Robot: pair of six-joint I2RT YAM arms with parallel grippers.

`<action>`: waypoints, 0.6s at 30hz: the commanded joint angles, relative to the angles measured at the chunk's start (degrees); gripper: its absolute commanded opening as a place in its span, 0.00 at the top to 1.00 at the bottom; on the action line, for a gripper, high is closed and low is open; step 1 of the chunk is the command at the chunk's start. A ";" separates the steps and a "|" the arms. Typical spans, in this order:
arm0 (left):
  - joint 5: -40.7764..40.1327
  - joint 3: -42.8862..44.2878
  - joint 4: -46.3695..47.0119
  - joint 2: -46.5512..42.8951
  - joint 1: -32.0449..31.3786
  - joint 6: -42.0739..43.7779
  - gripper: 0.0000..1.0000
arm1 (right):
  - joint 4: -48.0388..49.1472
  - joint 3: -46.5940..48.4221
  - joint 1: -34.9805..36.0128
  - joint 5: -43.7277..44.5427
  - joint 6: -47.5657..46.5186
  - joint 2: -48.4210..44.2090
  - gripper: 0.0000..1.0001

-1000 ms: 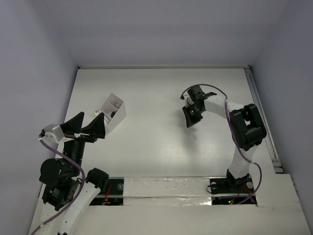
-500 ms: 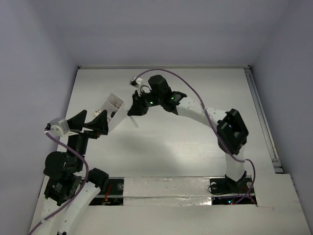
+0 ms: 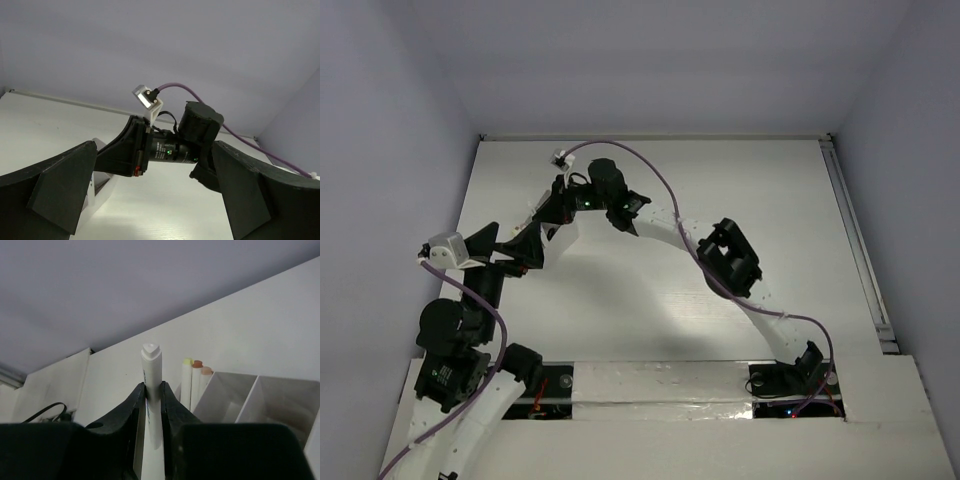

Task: Sort the stationery into containers
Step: Place the pen in the storage box.

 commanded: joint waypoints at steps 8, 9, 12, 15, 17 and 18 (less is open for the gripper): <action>0.74 0.10 2.49 1.45 0.83 0.60 0.01 | 4.31 8.75 1.13 2.89 -2.22 5.65 0.99; 0.83 0.10 2.40 1.53 0.83 0.68 0.01 | 4.04 8.76 1.65 3.50 -2.57 5.83 0.99; 0.83 0.10 2.57 1.62 0.83 0.60 0.01 | 3.77 7.97 1.66 4.47 -3.19 6.27 0.97; 1.01 0.19 2.49 1.71 0.83 0.51 0.01 | 3.69 7.61 1.66 5.00 -3.28 6.71 0.91; 1.10 0.10 2.49 1.71 0.83 0.60 0.01 | 3.78 7.53 1.66 5.27 -3.19 6.71 0.82; 1.10 0.10 2.49 1.80 1.35 0.51 0.01 | 3.78 7.61 1.66 5.27 -3.19 6.53 0.70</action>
